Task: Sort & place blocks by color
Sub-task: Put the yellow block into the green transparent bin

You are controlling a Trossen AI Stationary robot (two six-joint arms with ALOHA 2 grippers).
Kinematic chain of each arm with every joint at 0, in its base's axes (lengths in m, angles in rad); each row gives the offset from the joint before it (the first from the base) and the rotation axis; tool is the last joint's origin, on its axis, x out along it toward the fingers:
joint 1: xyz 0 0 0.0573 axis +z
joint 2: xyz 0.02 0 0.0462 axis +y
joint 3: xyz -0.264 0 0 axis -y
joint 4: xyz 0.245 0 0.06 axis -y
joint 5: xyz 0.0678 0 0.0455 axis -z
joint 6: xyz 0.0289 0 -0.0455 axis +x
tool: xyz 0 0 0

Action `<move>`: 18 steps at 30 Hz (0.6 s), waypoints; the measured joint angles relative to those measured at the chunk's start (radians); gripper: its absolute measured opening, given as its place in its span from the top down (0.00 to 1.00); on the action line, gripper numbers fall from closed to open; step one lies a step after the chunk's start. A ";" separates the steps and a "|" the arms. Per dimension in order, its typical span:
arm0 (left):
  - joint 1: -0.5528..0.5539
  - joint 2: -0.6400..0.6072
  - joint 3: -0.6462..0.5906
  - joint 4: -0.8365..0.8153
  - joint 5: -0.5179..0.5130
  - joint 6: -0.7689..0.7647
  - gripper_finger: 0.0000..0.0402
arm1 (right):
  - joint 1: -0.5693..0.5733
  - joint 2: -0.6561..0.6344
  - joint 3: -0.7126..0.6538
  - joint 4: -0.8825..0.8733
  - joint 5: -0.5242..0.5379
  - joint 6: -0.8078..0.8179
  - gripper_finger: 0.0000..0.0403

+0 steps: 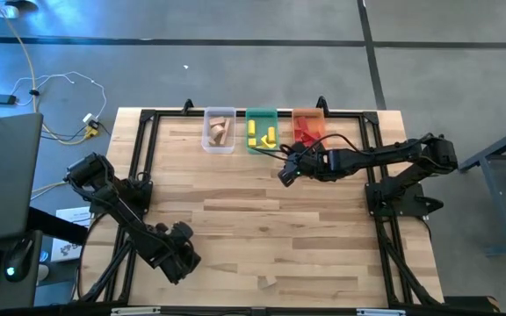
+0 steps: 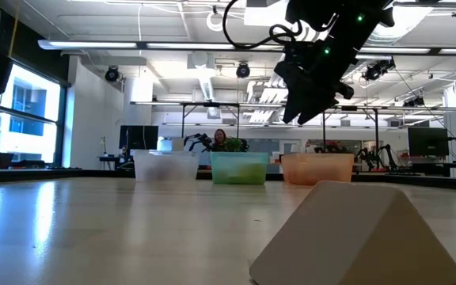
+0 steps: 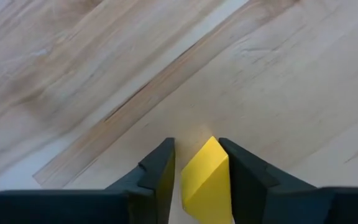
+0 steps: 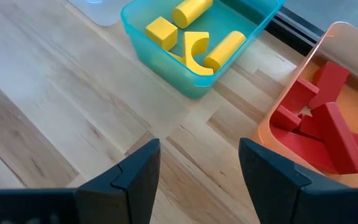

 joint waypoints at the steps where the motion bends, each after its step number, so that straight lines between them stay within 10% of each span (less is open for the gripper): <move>1: 0.003 0.000 0.000 0.002 0.003 0.014 0.74 | 0.000 0.000 0.000 0.000 0.000 0.003 0.49; 18: 0.020 -0.023 0.000 0.008 -0.085 0.099 0.87 | 0.042 0.000 0.000 0.000 0.002 0.023 0.49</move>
